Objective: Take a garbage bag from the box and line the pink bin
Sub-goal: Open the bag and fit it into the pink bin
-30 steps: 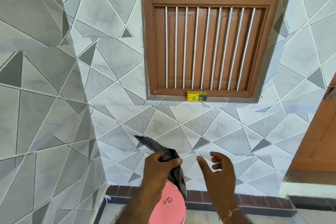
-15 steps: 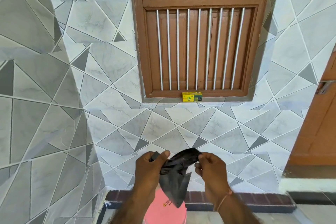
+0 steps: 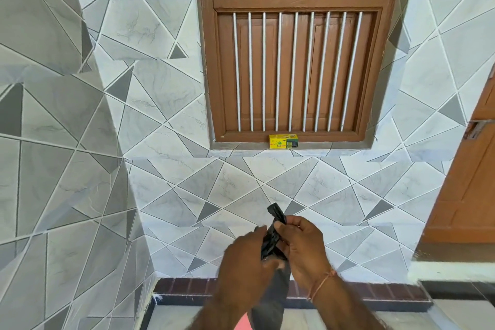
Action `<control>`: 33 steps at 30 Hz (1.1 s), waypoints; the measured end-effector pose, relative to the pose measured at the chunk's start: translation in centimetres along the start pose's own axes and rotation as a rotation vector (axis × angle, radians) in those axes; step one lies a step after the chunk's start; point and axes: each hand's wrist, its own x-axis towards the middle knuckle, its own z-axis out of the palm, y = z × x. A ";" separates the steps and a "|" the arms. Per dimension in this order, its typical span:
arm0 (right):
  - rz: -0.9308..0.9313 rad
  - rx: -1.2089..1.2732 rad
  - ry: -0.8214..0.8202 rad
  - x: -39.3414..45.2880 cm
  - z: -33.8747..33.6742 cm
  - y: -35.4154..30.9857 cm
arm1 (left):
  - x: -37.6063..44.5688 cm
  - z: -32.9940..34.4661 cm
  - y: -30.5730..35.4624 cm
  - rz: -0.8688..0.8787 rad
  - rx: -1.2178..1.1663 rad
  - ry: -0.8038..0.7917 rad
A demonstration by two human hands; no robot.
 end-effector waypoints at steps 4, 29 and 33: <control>0.008 0.033 -0.005 -0.3 0.2 -0.3 | 0.4 0.9 -0.5 -0.066 -0.027 0.098; -0.267 -0.661 0.009 -0.1 -1.8 0.4 | 1.7 -1.8 -0.1 -0.352 -0.638 0.083; -0.266 -0.733 -0.010 0.2 -2.3 0.5 | 1.7 -2.2 -0.3 -0.468 -0.898 0.070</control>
